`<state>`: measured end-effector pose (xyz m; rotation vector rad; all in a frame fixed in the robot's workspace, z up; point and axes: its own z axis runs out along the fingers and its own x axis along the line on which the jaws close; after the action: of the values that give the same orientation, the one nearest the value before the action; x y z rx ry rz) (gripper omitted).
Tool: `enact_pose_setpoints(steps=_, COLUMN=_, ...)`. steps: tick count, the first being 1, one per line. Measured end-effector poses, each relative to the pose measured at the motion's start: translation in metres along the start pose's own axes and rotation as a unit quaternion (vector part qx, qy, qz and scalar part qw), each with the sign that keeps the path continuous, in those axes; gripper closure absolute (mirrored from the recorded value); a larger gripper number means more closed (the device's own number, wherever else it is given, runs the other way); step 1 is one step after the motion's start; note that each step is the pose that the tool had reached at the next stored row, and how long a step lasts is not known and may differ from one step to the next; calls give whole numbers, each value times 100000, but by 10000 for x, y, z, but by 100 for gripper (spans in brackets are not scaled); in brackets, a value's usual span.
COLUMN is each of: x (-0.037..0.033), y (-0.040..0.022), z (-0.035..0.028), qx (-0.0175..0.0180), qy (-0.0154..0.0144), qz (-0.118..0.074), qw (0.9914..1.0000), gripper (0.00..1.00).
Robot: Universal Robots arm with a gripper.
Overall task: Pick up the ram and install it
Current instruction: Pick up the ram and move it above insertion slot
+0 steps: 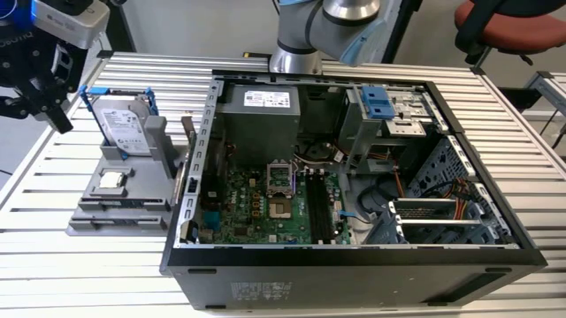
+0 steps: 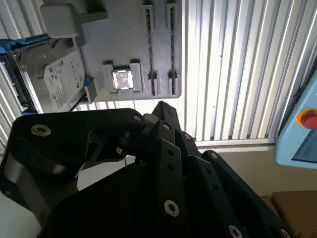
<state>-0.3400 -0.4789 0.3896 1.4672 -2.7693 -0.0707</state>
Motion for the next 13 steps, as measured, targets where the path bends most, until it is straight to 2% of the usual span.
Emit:
enact_pose_setpoints(steps=3, x=0, y=-1, z=0, qx=-6, qy=165, qz=-2721, qw=99963, gripper=100)
enact_pose_setpoints(steps=6, x=0, y=0, z=-1, qx=-6, qy=317, qz=-5464, qw=99850, gripper=100)
enact_pose_setpoints(steps=10, x=0, y=0, z=0, qx=80, qy=419, qz=-9044, qw=99589, gripper=100)
enact_pose_setpoints(steps=13, x=0, y=0, z=1, qx=231, qy=415, qz=-11593, qw=99325, gripper=100)
